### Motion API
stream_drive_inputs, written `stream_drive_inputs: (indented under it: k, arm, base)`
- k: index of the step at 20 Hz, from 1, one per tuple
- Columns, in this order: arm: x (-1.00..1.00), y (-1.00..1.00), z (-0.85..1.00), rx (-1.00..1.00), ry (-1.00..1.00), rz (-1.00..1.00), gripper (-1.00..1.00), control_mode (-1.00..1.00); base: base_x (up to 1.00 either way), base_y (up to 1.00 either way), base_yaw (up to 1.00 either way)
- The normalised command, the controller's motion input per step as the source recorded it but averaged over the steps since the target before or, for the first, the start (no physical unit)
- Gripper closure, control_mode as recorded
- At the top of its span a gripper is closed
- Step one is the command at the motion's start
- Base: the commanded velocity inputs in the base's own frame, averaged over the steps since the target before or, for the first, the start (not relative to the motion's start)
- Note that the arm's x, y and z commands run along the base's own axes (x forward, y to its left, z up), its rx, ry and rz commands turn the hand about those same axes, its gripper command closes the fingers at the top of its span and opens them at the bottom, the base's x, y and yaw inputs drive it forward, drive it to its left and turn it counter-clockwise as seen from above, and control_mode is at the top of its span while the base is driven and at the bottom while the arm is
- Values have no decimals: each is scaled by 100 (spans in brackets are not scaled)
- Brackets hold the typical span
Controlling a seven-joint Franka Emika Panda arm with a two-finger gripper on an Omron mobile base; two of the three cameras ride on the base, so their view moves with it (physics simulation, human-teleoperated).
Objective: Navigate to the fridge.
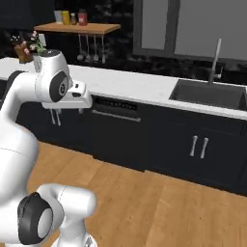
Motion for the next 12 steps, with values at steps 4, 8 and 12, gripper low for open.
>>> stream_drive_inputs:
  k: [4, 8, 12]
  arm:
    - [0, 0, 0, 0, 0, 0, -100, 100]
    - [0, 0, 0, 0, 0, 0, -100, 100]
    - [0, 0, 0, 0, 0, 0, -100, 100]
  base:
    - [5, -73, -76]
    - [13, -67, -77]
    - [20, -52, -80]
